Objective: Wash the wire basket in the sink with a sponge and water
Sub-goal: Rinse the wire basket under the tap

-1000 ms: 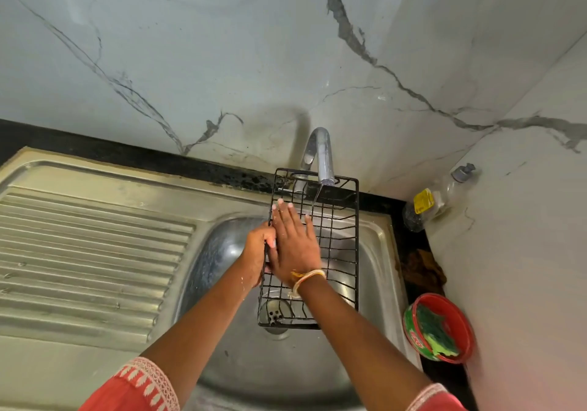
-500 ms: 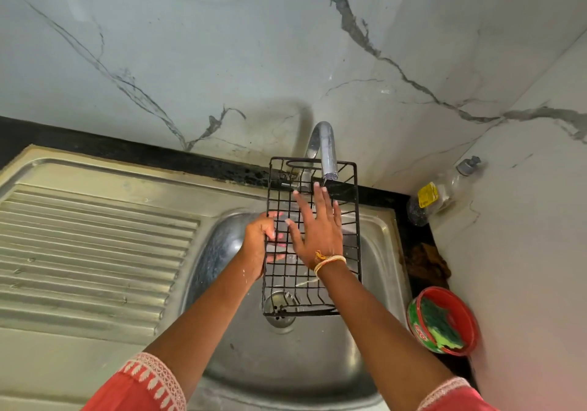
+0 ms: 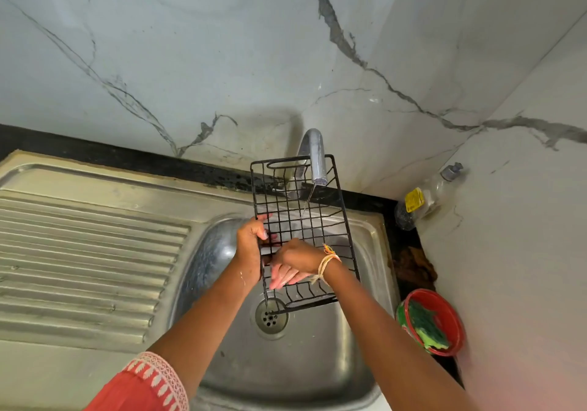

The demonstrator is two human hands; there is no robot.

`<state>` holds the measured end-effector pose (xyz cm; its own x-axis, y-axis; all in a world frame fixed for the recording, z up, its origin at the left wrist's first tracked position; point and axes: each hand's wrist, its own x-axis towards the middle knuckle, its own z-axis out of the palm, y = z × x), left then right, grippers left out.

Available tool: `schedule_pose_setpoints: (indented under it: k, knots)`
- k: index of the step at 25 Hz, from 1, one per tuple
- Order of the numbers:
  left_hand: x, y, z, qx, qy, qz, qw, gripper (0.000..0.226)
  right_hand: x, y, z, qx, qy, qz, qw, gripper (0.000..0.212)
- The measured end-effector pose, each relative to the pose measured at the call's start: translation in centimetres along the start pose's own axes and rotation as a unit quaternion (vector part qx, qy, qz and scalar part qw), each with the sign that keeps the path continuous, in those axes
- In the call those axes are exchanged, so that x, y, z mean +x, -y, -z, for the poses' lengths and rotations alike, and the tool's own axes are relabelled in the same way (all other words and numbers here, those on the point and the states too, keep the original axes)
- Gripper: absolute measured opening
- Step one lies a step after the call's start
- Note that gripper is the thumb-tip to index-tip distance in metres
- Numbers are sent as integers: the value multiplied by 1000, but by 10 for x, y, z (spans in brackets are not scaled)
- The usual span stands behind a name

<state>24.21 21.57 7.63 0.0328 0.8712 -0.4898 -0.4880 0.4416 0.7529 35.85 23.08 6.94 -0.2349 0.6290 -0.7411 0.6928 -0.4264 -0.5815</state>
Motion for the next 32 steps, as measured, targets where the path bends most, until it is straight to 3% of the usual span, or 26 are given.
schedule_pose_setpoints:
  k: [1, 2, 5, 6, 8, 10, 11, 12, 13, 15, 16, 17, 19, 21, 24, 26, 29, 30, 32]
  knots:
    - [1, 1, 0, -11, -6, 6, 1000, 51, 0, 0, 5, -13, 20, -20, 1000, 23]
    - [2, 2, 1, -14, -11, 11, 1000, 53, 1, -2, 11, -3, -7, -38, 999, 26]
    - [5, 0, 2, -10, -21, 13, 1000, 43, 7, -9, 19, -48, -238, -19, 970, 30]
    - [7, -1, 3, -13, -28, 16, 999, 41, 5, -8, 16, -102, -265, -14, 959, 32]
    - [6, 0, 3, -8, -28, 19, 999, 44, 2, 1, 5, -156, -160, -32, 974, 36]
    - [2, 3, 3, 15, -12, 7, 1000, 54, 0, 12, 3, -112, -50, -63, 990, 32]
    - [0, 3, 2, 26, 8, -4, 1000, 51, 2, 13, 7, -94, -71, -48, 992, 31]
    - [-2, 3, 2, 39, 27, -12, 999, 46, 6, 12, 12, -90, -152, -7, 984, 31]
    - [-3, 2, 1, 60, 37, -8, 997, 44, 9, 11, 15, -102, -270, 40, 957, 29]
    - [-2, 3, -2, 109, 44, 27, 993, 58, 20, 4, 10, -135, -511, 114, 841, 22]
    - [-3, 5, -4, 122, 46, 50, 990, 60, 28, 1, 4, -174, -586, 130, 781, 30]
    - [-7, 8, -6, 125, 52, 62, 989, 56, 35, 0, -3, -222, -603, 123, 756, 45]
    - [-12, 13, -9, 116, 54, 53, 990, 39, 45, -12, -7, -324, -546, 122, 763, 66]
    - [-10, 14, -6, 95, 36, 37, 994, 28, 46, -36, 1, -396, -460, 164, 778, 67]
    - [1, 11, -7, 107, 20, 15, 994, 27, 41, -42, -4, -340, -445, 87, 824, 68]
    - [-2, 12, -12, 110, 23, -18, 993, 8, 42, -29, -26, -354, -434, 75, 825, 72]
    - [-1, 12, -7, 122, 22, -30, 992, 14, 44, -29, -24, -373, -411, 162, 816, 72]
    - [0, 10, -3, 122, 14, -31, 992, 13, 44, -33, -19, -331, -441, 148, 821, 70]
    - [8, 10, 4, 126, 11, -47, 991, 40, 42, -35, -20, -241, -489, 90, 834, 69]
